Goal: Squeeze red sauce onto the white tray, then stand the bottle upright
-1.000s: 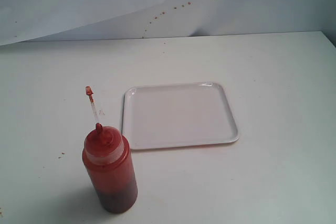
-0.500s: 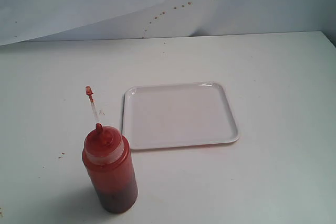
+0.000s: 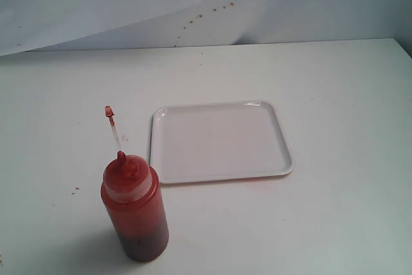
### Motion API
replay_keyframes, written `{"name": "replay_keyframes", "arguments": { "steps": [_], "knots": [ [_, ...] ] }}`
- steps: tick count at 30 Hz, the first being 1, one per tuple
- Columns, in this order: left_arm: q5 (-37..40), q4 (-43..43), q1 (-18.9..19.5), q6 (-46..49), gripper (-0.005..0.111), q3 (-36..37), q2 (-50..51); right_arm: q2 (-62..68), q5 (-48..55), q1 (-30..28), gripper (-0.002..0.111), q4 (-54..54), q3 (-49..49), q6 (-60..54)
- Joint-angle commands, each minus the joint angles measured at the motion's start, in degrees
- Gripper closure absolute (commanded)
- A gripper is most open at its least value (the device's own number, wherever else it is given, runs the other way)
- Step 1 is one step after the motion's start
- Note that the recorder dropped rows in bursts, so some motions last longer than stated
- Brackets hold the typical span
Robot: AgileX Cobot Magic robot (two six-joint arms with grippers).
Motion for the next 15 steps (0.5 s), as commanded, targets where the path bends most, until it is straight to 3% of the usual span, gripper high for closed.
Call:
{"name": "replay_keyframes", "arguments": {
  "steps": [1, 3, 4, 5, 6, 7, 9, 11, 15],
  "knots": [
    [-0.37, 0.13, 0.1, -0.52, 0.107, 0.28, -0.16, -0.15, -0.1, 0.23, 0.108, 0.0, 0.23, 0.31],
    [-2.1, 3.41, 0.1, 2.33, 0.107, 0.28, -0.16, -0.15, -0.1, 0.23, 0.108, 0.0, 0.23, 0.31],
    [-8.11, 5.52, 0.1, 3.1, 0.107, 0.28, -0.16, -0.15, -0.1, 0.23, 0.108, 0.0, 0.23, 0.31],
    [-11.01, 2.16, 0.1, 0.65, 0.107, 0.28, -0.16, -0.15, -0.1, 0.23, 0.108, 0.0, 0.23, 0.31],
    [-14.97, -9.73, 0.1, -7.2, 0.107, 0.28, -0.16, -0.15, -0.1, 0.23, 0.108, 0.0, 0.23, 0.31],
    [-17.82, -16.1, 0.1, -10.32, 0.107, 0.28, -0.16, -0.15, -0.1, 0.23, 0.108, 0.0, 0.23, 0.31],
    [-25.0, -22.73, 0.1, -12.57, 0.107, 0.28, -0.16, -0.15, -0.1, 0.23, 0.108, 0.0, 0.23, 0.31],
    [-27.99, -21.07, 0.1, -12.87, 0.107, 0.28, -0.16, -0.15, -0.1, 0.23, 0.108, 0.0, 0.23, 0.31],
    [-31.07, -3.51, 0.1, -16.28, 0.107, 0.28, 10.37, -0.15, -0.1, 0.23, 0.108, 0.0, 0.23, 0.31]
  ]
}}
